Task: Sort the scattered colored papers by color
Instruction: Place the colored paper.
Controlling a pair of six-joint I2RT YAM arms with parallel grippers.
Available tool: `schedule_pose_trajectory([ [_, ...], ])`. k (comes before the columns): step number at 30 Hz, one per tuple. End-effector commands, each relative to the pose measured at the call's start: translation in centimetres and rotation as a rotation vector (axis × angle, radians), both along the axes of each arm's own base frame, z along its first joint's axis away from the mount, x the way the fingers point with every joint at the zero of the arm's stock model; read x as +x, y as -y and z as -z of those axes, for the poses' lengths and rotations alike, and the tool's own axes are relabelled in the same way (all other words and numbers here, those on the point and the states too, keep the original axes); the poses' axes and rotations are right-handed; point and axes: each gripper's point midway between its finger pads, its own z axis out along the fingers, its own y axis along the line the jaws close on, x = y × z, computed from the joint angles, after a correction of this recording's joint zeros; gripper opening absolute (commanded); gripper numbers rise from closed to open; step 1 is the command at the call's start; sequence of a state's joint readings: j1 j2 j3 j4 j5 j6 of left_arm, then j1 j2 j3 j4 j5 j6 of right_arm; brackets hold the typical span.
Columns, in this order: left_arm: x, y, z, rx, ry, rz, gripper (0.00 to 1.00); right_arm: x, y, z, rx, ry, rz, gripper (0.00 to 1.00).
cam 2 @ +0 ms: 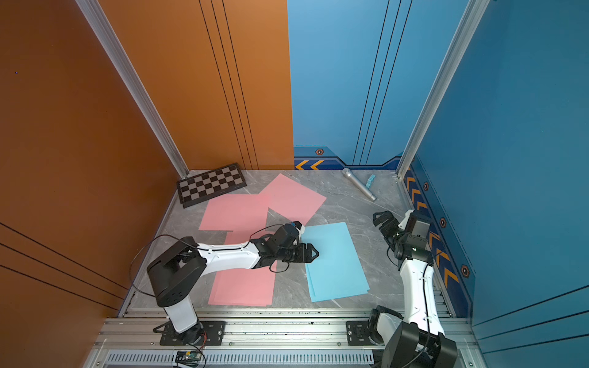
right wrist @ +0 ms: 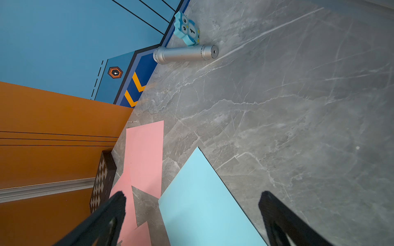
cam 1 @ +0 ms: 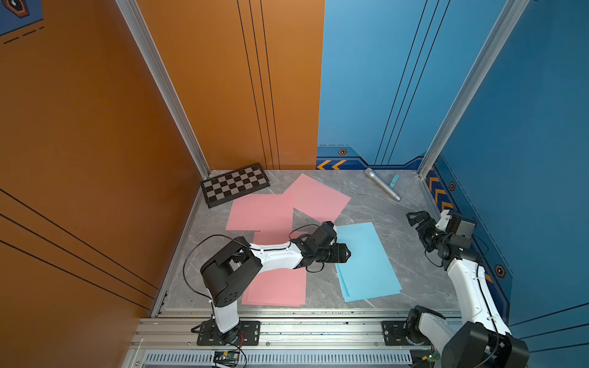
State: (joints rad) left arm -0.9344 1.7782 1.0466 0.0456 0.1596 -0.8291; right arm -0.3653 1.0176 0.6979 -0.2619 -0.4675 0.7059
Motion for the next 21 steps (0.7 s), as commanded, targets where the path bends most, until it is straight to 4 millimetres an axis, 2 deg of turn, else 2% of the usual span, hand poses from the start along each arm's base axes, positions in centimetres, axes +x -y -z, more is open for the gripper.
schedule_pose_trajectory([
  [1, -0.6, -2.4, -0.6, 0.197, 0.045, 0.007, 0.98, 0.0, -0.2, 0.5, -0.013, -0.012, -0.009, 1.0],
  [7, 0.1, -5.8, -2.9, 0.328, 0.129, -0.049, 0.98, 0.2, -0.3, 0.4, -0.02, -0.011, -0.017, 1.0],
  [10, 0.9, -7.6, -4.2, 0.378, 0.18, -0.083, 0.98, 0.8, -1.3, 0.7, -0.017, -0.023, -0.058, 1.0],
  [15, 2.6, -10.7, -5.1, 0.417, 0.202, -0.141, 0.98, 2.6, -4.8, 1.6, -0.043, -0.063, -0.183, 1.0],
  [21, 5.3, -15.5, -5.4, 0.4, 0.16, -0.257, 0.98, 4.9, -10.7, 2.0, -0.086, -0.074, -0.371, 1.0],
])
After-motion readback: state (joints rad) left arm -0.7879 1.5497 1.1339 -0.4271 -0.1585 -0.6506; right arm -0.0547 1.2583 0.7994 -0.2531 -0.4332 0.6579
